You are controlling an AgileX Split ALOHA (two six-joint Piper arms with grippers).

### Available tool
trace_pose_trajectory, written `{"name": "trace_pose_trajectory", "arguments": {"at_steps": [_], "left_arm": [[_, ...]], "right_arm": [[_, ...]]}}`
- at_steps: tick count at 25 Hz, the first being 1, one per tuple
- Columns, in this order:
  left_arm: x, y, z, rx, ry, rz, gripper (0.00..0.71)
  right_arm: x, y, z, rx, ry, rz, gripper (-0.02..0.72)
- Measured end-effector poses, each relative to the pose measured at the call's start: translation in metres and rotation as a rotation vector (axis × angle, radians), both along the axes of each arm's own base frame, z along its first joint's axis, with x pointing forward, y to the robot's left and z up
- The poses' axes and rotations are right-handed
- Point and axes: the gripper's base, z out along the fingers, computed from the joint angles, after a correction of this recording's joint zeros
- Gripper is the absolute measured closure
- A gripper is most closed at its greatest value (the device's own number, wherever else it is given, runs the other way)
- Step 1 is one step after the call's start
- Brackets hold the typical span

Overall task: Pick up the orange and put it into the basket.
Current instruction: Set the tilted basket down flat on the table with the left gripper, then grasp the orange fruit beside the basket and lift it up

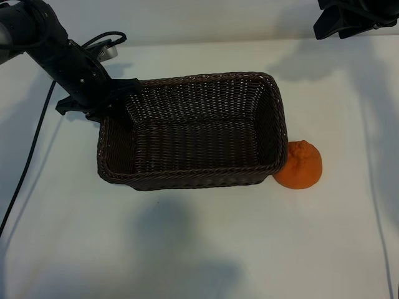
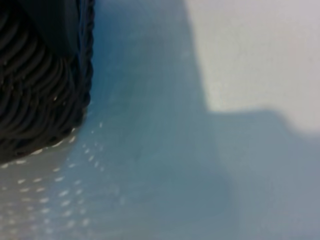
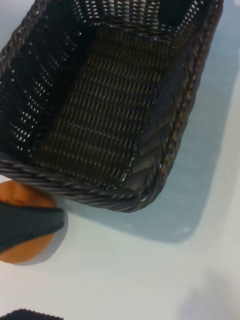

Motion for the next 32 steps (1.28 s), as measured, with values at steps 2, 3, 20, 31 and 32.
{"name": "trace_pose_trajectory", "arguments": {"at_steps": [2, 3, 20, 31, 32], "left_arm": [[0.0000, 0.0000, 0.0000, 0.000, -0.001, -0.002, 0.535], [0.0000, 0.0000, 0.0000, 0.000, -0.001, -0.002, 0.535], [-0.0015, 0.0028, 0.0003, 0.036, 0.008, -0.014, 0.266], [-0.0051, 0.0054, 0.0061, 0.065, 0.033, -0.015, 0.254], [-0.0055, 0.0055, 0.0092, 0.065, 0.028, -0.016, 0.254]], "right_arm": [[0.0000, 0.0000, 0.0000, 0.000, 0.000, 0.000, 0.284], [0.0000, 0.0000, 0.0000, 0.000, 0.000, 0.000, 0.284], [0.0000, 0.0000, 0.0000, 0.000, 0.000, 0.000, 0.284], [0.0000, 0.0000, 0.0000, 0.000, 0.000, 0.000, 0.284], [0.0000, 0.0000, 0.0000, 0.000, 0.000, 0.000, 0.284]]}}
